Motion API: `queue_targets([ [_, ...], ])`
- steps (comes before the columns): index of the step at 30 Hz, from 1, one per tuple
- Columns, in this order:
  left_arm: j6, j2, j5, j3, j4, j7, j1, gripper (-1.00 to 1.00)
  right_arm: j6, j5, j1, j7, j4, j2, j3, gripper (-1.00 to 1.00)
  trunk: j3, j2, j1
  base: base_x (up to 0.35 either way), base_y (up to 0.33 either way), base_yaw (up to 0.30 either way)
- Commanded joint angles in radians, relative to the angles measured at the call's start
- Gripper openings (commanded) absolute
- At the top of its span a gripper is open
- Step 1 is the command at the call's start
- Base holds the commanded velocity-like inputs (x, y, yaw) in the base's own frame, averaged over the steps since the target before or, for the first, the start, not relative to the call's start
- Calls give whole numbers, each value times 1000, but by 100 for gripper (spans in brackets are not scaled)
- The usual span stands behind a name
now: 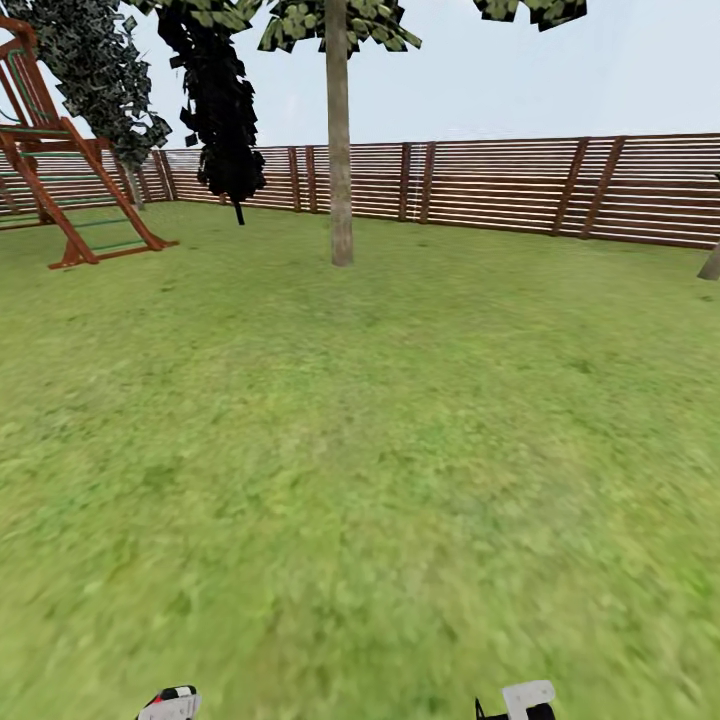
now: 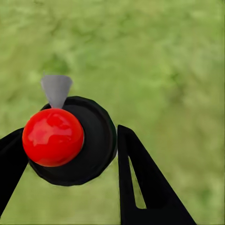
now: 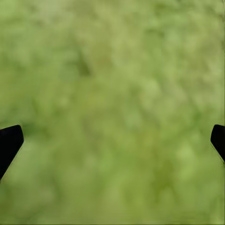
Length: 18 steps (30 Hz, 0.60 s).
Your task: In the garden, pick up the pesticide atomizer on the floor and spray pesticide onto both trees until each tree trunk is fully covered.
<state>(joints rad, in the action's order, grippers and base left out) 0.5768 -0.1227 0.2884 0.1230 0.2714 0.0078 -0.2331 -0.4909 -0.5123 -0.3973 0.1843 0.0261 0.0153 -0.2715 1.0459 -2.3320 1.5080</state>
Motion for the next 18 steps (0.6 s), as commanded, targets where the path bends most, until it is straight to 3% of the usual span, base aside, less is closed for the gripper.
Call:
queue_targets([
  [1,0,0,0,0,0,0,0,-100,0,0,0,0,0,0,0,100,0,0,0,338,0,0],
  [18,0,0,0,0,1,0,0,-100,0,0,0,0,0,0,0,100,0,0,0,338,0,0],
])
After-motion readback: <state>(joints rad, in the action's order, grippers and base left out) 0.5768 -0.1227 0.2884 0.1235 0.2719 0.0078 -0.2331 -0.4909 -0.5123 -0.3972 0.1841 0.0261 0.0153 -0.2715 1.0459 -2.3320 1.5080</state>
